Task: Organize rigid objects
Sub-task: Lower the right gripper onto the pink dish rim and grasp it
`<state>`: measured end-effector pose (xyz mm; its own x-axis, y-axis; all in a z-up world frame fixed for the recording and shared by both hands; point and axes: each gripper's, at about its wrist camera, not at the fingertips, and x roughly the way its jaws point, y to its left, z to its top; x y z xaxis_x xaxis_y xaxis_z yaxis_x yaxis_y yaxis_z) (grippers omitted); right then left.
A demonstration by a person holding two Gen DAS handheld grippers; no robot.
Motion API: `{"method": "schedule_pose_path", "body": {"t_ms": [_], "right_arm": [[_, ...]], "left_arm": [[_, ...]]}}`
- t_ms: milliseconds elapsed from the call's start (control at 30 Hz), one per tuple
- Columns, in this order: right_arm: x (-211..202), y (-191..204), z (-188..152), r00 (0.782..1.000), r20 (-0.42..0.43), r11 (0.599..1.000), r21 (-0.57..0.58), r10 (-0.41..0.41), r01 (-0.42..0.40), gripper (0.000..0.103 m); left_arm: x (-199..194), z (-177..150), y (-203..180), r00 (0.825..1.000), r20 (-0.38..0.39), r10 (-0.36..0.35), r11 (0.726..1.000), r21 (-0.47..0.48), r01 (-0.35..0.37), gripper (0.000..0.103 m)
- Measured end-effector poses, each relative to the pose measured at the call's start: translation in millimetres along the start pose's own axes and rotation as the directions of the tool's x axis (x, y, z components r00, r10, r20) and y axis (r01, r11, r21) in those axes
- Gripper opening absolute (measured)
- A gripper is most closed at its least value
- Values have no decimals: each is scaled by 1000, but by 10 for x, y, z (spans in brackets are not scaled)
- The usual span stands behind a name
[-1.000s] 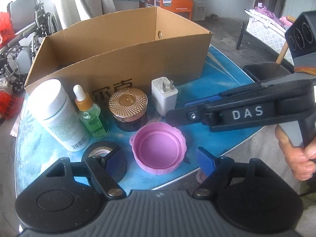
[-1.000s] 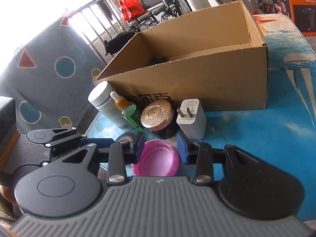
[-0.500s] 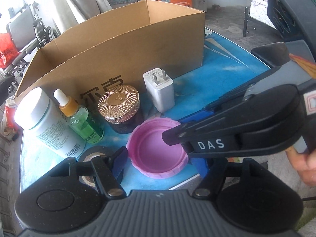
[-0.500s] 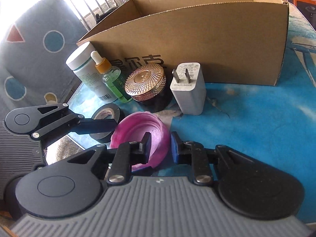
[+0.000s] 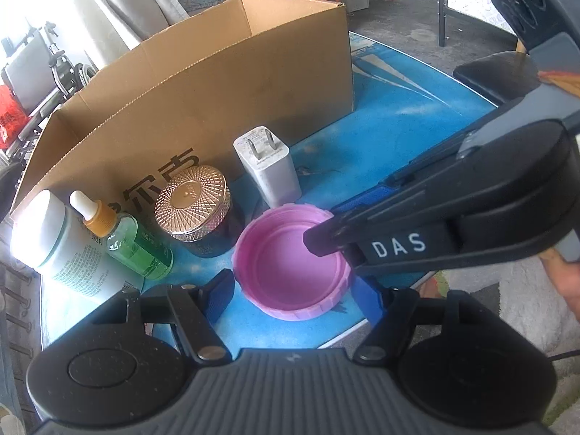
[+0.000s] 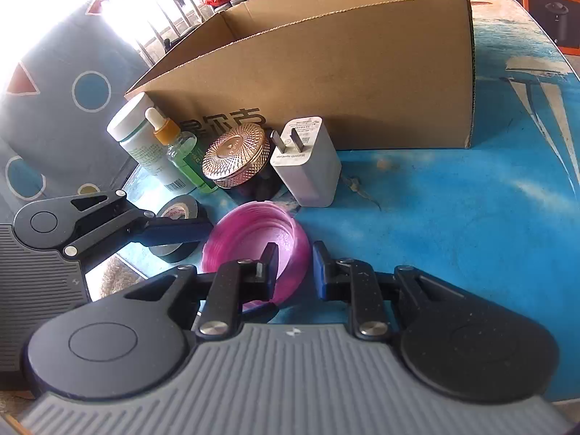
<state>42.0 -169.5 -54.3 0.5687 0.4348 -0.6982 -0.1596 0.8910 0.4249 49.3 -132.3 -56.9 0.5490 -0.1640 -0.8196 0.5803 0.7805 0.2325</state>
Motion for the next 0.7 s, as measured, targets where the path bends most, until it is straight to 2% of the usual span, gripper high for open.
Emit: {"method": "schedule_pose_path", "body": {"t_ms": [300,700], "right_arm": [[-6,-65,-4,1000,13,999,30,26,-26,19],[-50,-44,-34,1000,19,999,39,7,-8,21]], "left_arm": [[10,18,41,1000,7,7,1000,-23,-7,74],[-94,23,-38,999,44,8,1000,1,-8,74]]}}
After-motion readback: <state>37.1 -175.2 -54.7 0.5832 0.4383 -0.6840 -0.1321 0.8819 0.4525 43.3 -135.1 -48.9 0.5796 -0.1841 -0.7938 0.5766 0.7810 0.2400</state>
